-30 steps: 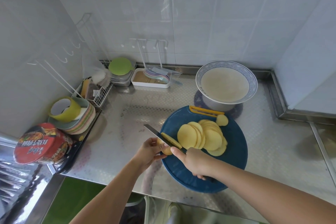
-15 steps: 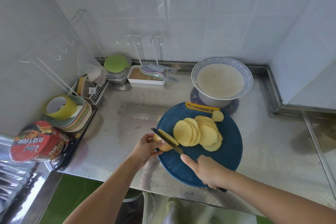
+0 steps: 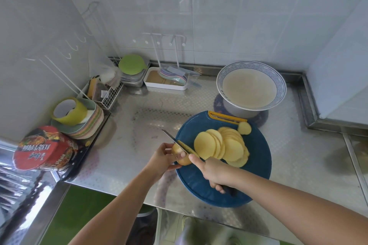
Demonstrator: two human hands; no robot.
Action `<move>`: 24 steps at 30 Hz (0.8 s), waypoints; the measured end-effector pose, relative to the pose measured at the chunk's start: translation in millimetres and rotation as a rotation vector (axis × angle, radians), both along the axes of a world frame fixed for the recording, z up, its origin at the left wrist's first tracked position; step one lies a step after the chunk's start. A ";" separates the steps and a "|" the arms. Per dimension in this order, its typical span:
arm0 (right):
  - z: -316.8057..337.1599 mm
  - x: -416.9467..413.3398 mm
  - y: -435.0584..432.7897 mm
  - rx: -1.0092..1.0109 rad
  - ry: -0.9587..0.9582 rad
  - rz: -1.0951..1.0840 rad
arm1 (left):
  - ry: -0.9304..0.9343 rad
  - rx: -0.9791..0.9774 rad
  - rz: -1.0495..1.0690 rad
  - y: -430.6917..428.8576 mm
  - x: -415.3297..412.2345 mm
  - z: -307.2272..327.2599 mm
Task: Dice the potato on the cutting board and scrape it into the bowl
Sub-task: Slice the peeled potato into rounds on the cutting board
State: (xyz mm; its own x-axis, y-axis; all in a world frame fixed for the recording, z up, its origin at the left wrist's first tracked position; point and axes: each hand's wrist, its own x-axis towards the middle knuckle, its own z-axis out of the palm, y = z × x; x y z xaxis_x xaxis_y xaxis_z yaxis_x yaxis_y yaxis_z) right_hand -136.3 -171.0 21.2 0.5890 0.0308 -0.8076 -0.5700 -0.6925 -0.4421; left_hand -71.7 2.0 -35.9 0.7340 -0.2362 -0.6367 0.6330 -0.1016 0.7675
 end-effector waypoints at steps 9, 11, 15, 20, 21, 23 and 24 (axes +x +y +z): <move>-4.9 -5.9 -0.2 -0.022 -0.013 -0.014 | -0.009 -0.007 -0.007 2.7 -0.1 0.4; -5.6 -16.8 -9.7 -0.023 0.010 -0.035 | -0.018 -0.006 -0.016 2.7 0.3 0.4; -10.1 -31.0 -21.7 0.005 0.032 -0.083 | -0.022 -0.007 -0.023 0.5 0.9 0.7; -12.7 -29.5 -21.2 0.017 0.038 -0.075 | 0.000 0.013 -0.020 1.4 3.0 -2.2; -12.2 -28.7 -20.9 0.011 0.044 -0.075 | 0.001 0.013 -0.017 1.5 2.9 -2.6; -11.2 -26.4 -19.3 0.003 0.056 -0.071 | 0.003 0.008 -0.017 1.5 3.2 -3.2; -11.9 -25.2 -17.6 0.000 0.054 -0.067 | 0.005 0.010 -0.021 2.1 3.9 -3.4</move>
State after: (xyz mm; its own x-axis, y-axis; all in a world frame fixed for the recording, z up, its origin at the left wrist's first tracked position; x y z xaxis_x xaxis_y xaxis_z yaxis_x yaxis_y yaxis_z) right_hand -161.6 -188.6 9.3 0.5452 -0.0073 -0.8383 -0.6380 -0.6523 -0.4092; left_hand -67.8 4.1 -39.3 0.7259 -0.2447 -0.6428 0.6346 -0.1224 0.7631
